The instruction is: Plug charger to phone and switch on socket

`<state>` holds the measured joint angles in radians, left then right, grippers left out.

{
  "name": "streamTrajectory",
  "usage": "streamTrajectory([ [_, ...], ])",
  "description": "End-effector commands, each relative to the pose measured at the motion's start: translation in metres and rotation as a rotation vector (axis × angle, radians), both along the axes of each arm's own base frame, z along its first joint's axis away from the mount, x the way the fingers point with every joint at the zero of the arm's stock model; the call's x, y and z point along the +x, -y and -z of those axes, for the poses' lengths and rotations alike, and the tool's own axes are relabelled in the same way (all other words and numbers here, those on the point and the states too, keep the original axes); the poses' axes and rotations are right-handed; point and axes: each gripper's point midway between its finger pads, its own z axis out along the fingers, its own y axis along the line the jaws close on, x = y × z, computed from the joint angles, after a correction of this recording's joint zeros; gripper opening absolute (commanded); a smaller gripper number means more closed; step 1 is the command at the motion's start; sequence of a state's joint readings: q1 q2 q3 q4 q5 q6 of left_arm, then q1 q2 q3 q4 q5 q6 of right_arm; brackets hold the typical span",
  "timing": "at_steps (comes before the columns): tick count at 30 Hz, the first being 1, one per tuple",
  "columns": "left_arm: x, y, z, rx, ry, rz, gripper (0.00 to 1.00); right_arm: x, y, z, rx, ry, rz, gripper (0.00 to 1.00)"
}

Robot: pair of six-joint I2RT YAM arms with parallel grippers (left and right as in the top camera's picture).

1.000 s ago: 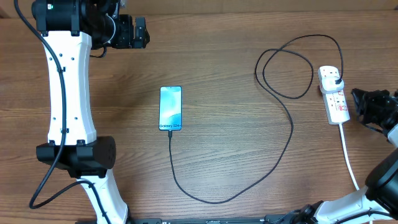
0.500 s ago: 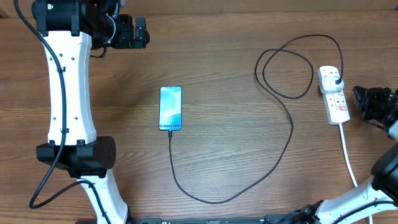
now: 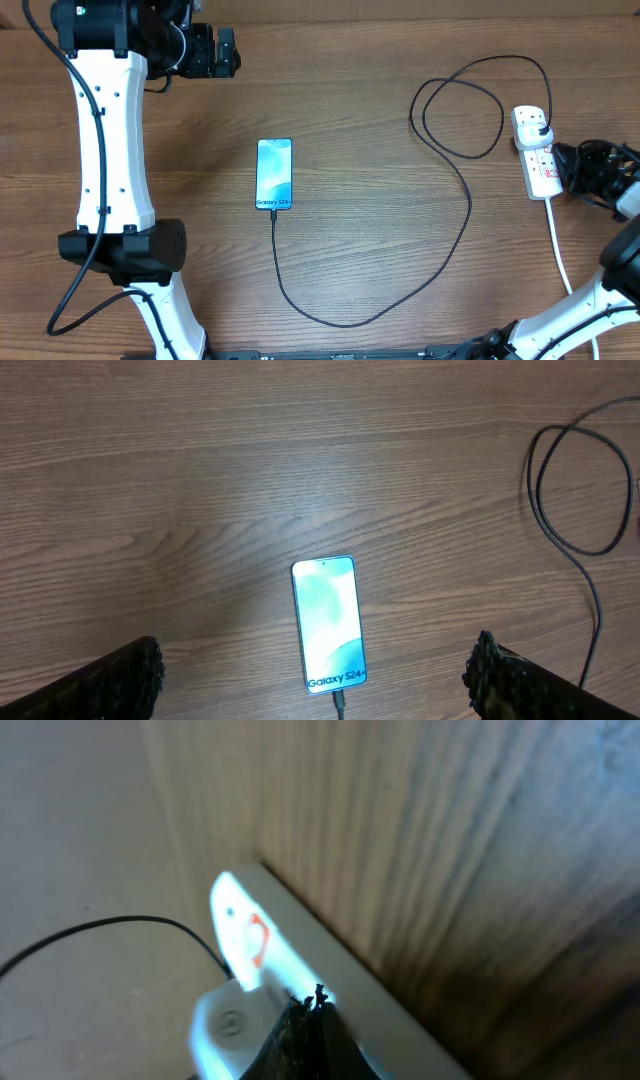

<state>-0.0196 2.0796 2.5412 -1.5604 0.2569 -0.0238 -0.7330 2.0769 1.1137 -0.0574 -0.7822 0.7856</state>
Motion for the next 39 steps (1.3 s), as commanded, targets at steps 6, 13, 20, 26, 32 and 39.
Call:
streamTrajectory([
  [6,0.0,0.003,-0.002,0.003,0.005,0.007,1.0,0.006,0.0,0.002,-0.035,0.013,-0.028,0.04],
  [13,0.0,0.003,-0.002,0.003,0.005,0.007,1.0,0.009,-0.015,0.004,-0.044,0.005,-0.079,0.04],
  [20,0.0,0.003,-0.002,0.003,0.005,0.007,1.0,0.003,-0.026,0.013,-0.043,-0.043,-0.107,0.04],
  [26,0.0,0.003,-0.002,0.003,0.005,0.007,1.0,-0.003,-0.029,0.018,-0.019,-0.078,-0.104,0.04],
  [32,0.0,0.003,-0.002,0.003,0.005,0.007,1.0,-0.01,-0.034,0.028,-0.037,-0.138,-0.116,0.04],
  [39,0.0,0.003,-0.002,0.003,0.005,0.007,1.0,-0.012,-0.045,0.037,-0.07,-0.171,-0.148,0.04],
])
